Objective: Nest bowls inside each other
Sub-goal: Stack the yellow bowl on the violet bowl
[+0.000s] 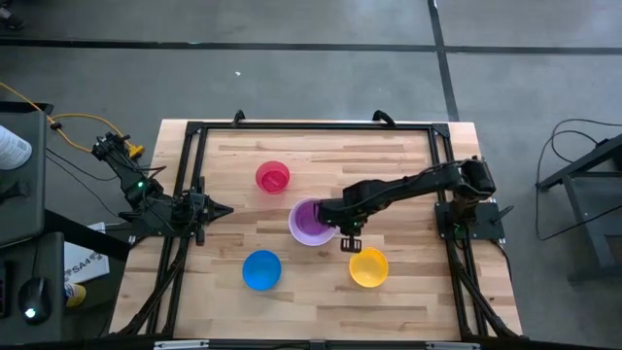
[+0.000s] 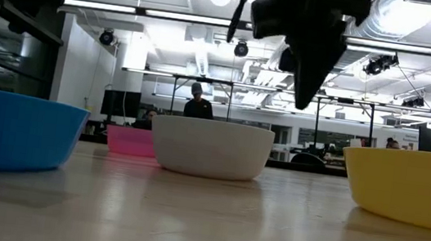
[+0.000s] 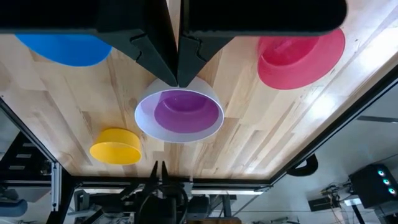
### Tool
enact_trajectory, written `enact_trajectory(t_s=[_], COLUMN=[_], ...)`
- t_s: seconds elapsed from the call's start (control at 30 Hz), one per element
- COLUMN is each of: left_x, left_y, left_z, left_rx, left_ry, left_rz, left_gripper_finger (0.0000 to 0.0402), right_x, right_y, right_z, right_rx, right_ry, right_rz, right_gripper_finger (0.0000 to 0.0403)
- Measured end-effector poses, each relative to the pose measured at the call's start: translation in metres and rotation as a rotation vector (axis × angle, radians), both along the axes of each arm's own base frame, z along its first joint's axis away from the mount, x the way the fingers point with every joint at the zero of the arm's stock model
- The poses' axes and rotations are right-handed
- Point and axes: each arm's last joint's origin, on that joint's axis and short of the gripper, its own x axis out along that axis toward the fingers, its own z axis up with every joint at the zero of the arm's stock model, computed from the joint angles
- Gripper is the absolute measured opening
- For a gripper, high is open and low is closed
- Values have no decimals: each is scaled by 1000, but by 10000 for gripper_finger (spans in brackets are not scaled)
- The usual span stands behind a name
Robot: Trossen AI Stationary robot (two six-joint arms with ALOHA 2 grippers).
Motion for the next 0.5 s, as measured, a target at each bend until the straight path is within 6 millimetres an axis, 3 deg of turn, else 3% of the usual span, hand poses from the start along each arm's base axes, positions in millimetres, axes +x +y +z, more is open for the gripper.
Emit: enact_trajectory(t_s=[0.27,0.5], left_x=[0,0], left_y=[0,0], left_z=[0,-1], left_rx=[2,13], left_ry=[1,12], left_rz=[-1,-1], left_gripper_finger=[12,12], right_x=[-11,-23], right_y=[2,12], right_z=[-1,13], right_rx=[-52,-122], right_ry=[99,75], right_rz=[-59,-115], right_gripper_finger=[50,112])
